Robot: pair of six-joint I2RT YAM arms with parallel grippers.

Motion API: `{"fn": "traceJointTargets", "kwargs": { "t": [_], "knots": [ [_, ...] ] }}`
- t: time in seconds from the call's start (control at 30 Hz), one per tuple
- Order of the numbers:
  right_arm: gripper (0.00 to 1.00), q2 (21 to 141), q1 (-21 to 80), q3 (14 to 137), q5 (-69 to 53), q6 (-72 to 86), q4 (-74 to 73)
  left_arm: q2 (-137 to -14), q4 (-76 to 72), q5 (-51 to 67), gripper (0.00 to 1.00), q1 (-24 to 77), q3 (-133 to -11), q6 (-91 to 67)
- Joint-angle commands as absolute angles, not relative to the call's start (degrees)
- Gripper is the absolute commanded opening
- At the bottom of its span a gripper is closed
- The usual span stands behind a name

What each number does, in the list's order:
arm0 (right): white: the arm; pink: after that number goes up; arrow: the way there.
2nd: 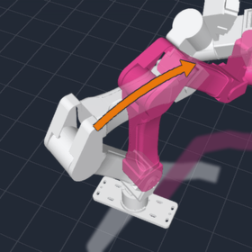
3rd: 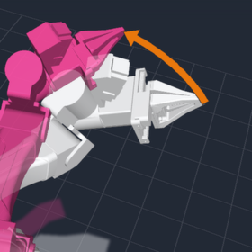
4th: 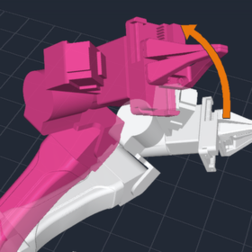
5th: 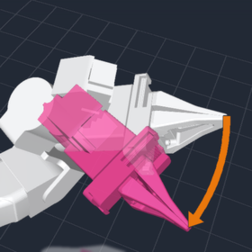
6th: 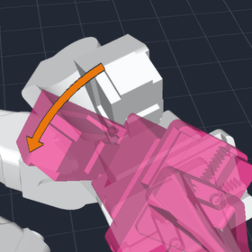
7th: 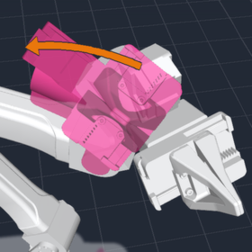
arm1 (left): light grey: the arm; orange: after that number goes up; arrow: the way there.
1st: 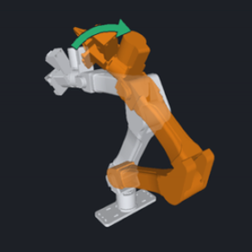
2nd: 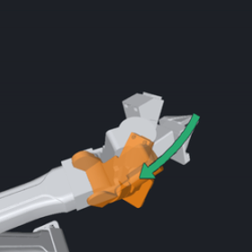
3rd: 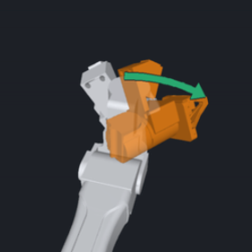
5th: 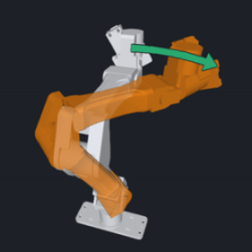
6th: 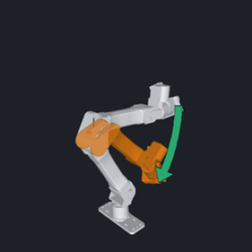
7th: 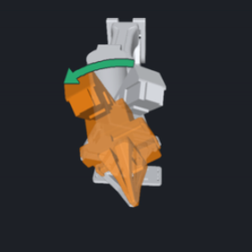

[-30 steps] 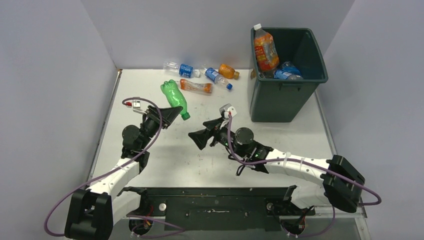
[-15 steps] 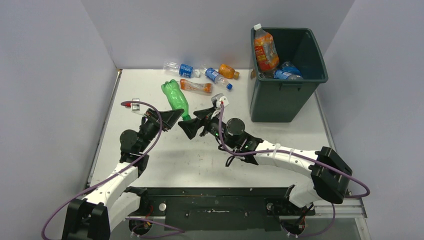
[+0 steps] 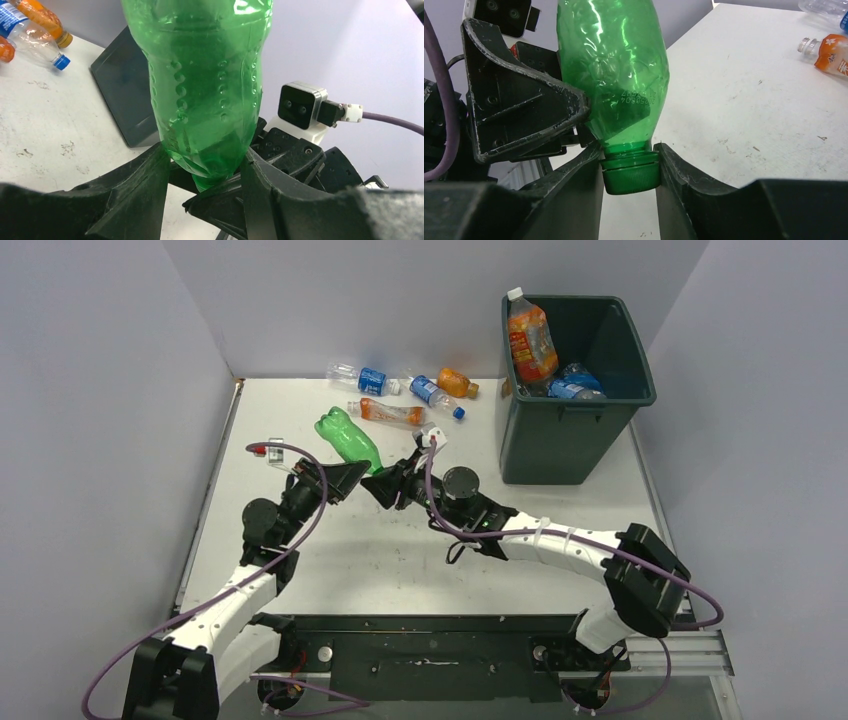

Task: Put the plastic bottles in the bin
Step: Place the plastic bottle in the trash bin.

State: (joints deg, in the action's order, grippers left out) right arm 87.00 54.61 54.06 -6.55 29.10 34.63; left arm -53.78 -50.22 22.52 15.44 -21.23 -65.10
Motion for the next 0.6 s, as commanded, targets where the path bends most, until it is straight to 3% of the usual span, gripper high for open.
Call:
{"fn": "traceJointTargets", "kwargs": {
  "t": [0.0, 0.1, 0.13, 0.3, 0.57],
  "knots": [
    [0.07, 82.82, 52.80, 53.46, -7.75, 28.41, 36.74, -52.35, -51.38, 22.42, 0.24, 15.82, -22.85, -63.46],
    [0.05, 78.59, 52.18, 52.60, -7.67, 26.84, 31.43, -50.96, -48.39, 20.74, 0.72, 15.82, -23.13, -61.75],
    [0.05, 75.94, 52.06, 52.34, -7.29, 25.78, 28.77, -49.58, -46.50, 19.53, 0.96, 15.82, -23.39, -60.42],
    [0.05, 65.59, 51.19, 53.74, -5.44, 19.81, 7.16, -42.19, -29.06, 10.00, 0.96, 16.37, -27.80, -49.11],
    [0.05, 59.60, 50.54, 60.93, -2.63, 17.50, -32.07, -43.01, 8.38, 1.18, 0.96, 32.06, -52.14, -0.59]
  ]
}}
